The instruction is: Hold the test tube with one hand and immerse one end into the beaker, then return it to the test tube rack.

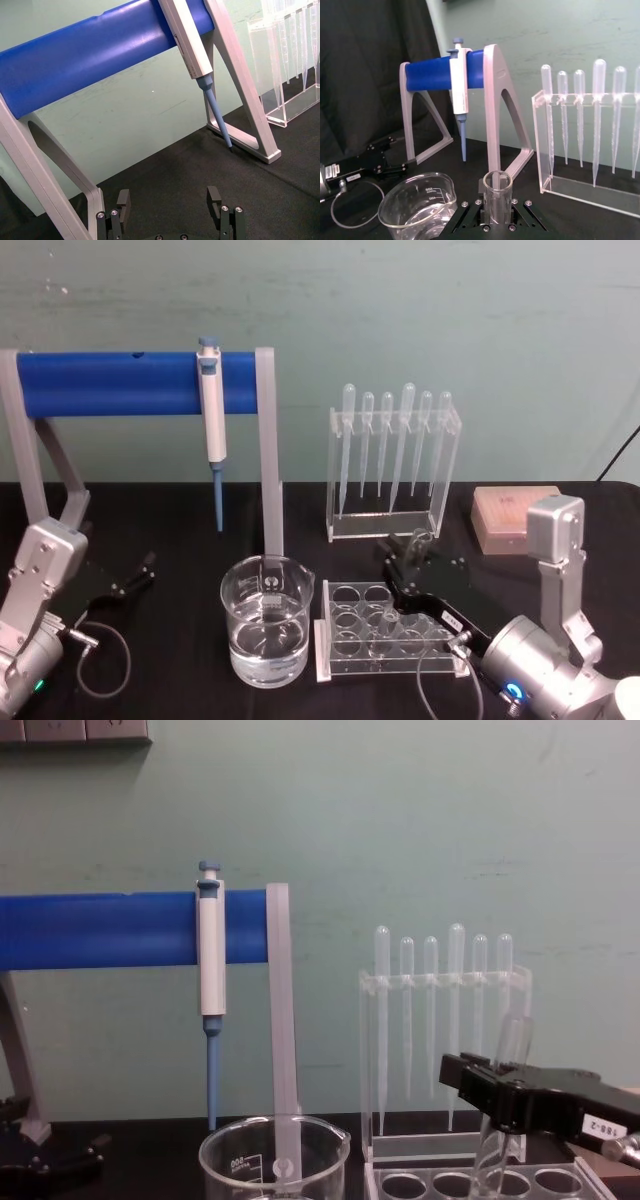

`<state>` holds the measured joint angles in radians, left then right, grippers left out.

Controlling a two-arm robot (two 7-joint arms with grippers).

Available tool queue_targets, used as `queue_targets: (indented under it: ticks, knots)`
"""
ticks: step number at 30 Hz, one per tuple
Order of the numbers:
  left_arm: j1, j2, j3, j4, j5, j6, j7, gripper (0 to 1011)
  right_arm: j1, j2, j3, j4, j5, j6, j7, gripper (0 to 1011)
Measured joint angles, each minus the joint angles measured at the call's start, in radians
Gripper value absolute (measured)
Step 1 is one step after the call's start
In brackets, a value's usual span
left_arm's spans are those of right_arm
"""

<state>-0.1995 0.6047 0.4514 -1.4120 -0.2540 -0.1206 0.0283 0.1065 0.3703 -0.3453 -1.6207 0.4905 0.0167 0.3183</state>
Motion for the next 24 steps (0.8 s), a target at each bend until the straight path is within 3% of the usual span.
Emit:
queue_targets:
  ticks: [8,16,24]
  knots:
    - [0.000,0.000,0.000,0.000,0.000,0.000,0.000,1000,0.029,0.015,-0.009,-0.035,-0.059,0.025,0.006,152]
    - [0.000,0.000,0.000,0.000,0.000,0.000,0.000,1000,0.062,0.022,-0.002,-0.062,-0.074,0.052,0.020,151]
    - [0.000,0.000,0.000,0.000,0.000,0.000,0.000,1000,0.097,0.043,0.006,-0.112,-0.060,0.118,0.035,151]
